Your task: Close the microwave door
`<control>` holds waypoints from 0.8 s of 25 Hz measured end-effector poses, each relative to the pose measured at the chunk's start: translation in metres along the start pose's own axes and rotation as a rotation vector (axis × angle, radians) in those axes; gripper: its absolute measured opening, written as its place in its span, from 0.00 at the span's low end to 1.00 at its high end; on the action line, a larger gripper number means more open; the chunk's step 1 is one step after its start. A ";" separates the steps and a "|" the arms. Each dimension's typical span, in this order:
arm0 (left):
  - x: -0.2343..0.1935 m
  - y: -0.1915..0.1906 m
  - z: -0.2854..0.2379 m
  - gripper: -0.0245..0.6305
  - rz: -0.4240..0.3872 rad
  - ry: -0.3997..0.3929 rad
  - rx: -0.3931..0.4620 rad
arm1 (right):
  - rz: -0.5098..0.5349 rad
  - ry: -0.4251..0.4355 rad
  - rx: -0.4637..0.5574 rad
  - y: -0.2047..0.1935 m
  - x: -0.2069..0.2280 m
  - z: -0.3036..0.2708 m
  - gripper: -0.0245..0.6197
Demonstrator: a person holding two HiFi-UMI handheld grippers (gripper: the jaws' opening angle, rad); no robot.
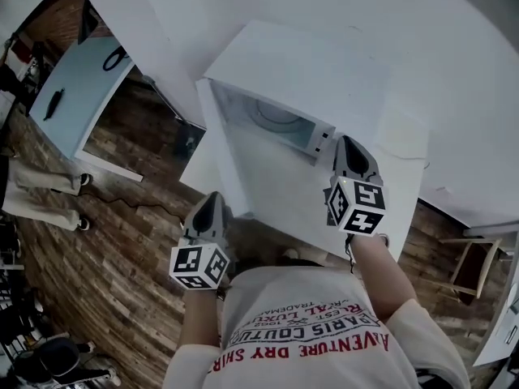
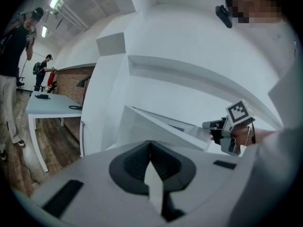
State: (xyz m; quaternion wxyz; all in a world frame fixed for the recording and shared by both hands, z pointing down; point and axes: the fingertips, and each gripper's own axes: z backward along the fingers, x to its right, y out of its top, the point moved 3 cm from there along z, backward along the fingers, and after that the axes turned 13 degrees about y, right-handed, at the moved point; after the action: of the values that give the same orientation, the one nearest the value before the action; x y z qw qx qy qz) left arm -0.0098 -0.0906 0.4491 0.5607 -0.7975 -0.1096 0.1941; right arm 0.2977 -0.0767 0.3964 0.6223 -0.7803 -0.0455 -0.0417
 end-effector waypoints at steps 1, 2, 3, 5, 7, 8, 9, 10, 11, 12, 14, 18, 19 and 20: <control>0.005 -0.001 -0.002 0.05 -0.001 -0.007 -0.006 | -0.002 0.007 -0.001 0.000 0.000 0.000 0.05; 0.011 -0.001 -0.004 0.05 -0.004 -0.016 -0.012 | -0.007 0.013 -0.002 0.001 0.000 0.000 0.05; 0.017 -0.001 -0.007 0.05 -0.012 -0.025 -0.017 | -0.011 0.020 -0.004 0.001 0.001 0.000 0.05; 0.026 -0.001 -0.012 0.05 -0.030 -0.045 -0.023 | -0.009 0.029 -0.007 0.002 0.001 0.000 0.05; 0.032 -0.002 -0.018 0.05 -0.040 -0.065 -0.030 | 0.000 0.033 -0.008 0.002 0.000 -0.001 0.05; 0.035 -0.002 -0.021 0.05 -0.042 -0.075 -0.035 | 0.002 0.035 -0.007 0.001 -0.001 -0.001 0.05; 0.037 -0.003 -0.024 0.05 -0.045 -0.085 -0.041 | -0.002 0.037 -0.003 0.001 -0.002 -0.001 0.05; 0.039 -0.004 -0.027 0.05 -0.051 -0.093 -0.049 | -0.010 0.039 0.003 0.001 -0.002 -0.001 0.05; 0.040 -0.005 -0.030 0.05 -0.058 -0.102 -0.057 | -0.020 0.041 0.010 0.001 -0.002 -0.002 0.05; 0.042 -0.006 -0.034 0.05 -0.065 -0.114 -0.064 | -0.025 0.038 0.016 0.001 -0.001 -0.001 0.05; 0.048 -0.005 -0.043 0.05 -0.081 -0.149 -0.075 | -0.023 0.020 0.023 0.001 0.002 0.001 0.05; 0.059 -0.003 -0.056 0.05 -0.113 -0.202 -0.089 | -0.028 -0.002 0.022 0.000 0.004 0.003 0.05; 0.060 -0.002 -0.059 0.05 -0.123 -0.211 -0.092 | -0.034 -0.006 0.020 0.000 0.004 0.003 0.05; 0.061 0.000 -0.063 0.05 -0.132 -0.224 -0.096 | -0.040 -0.012 0.018 0.001 0.003 0.003 0.05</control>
State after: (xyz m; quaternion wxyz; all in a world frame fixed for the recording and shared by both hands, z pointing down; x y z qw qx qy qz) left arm 0.0724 -0.1199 0.4563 0.5178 -0.7877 -0.2330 0.2391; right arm 0.3013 -0.0742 0.3957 0.6281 -0.7739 -0.0650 -0.0491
